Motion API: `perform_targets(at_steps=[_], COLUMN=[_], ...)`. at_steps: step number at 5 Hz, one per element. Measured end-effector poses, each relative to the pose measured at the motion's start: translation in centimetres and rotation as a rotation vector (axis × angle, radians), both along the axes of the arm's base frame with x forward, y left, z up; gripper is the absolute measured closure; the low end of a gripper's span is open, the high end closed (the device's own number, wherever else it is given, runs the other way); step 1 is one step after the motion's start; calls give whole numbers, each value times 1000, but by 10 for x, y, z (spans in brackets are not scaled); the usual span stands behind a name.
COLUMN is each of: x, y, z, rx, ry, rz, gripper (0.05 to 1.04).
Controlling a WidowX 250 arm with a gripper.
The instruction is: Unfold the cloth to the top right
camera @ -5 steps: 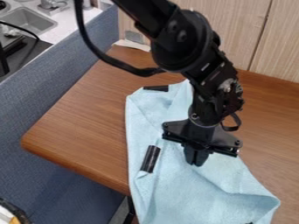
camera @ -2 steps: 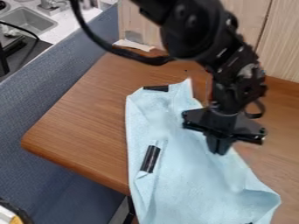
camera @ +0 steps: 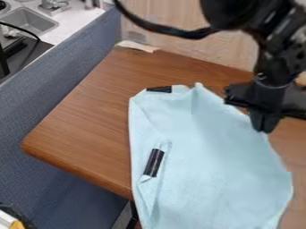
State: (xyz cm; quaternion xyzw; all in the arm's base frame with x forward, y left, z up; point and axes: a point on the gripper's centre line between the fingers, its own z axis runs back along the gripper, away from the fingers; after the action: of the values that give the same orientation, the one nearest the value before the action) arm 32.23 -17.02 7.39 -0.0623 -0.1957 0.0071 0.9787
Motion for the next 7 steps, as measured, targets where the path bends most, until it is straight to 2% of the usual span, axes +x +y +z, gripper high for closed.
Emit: perform_targets(at_steps=[2,3,4,5,6,7], x=[26,38,41,37,35,34], y=[-31,-41,-43,-45,-43,-42], z=[-14,-28,-28,-43,-49,-50], rx=[-7,7,-1,-55,-66,-62], ry=[69,111,104,65,48,60], rz=[-136,-161,-152,-134,-121,-116], gripper=[1030,1030,1030,1030,1009,868])
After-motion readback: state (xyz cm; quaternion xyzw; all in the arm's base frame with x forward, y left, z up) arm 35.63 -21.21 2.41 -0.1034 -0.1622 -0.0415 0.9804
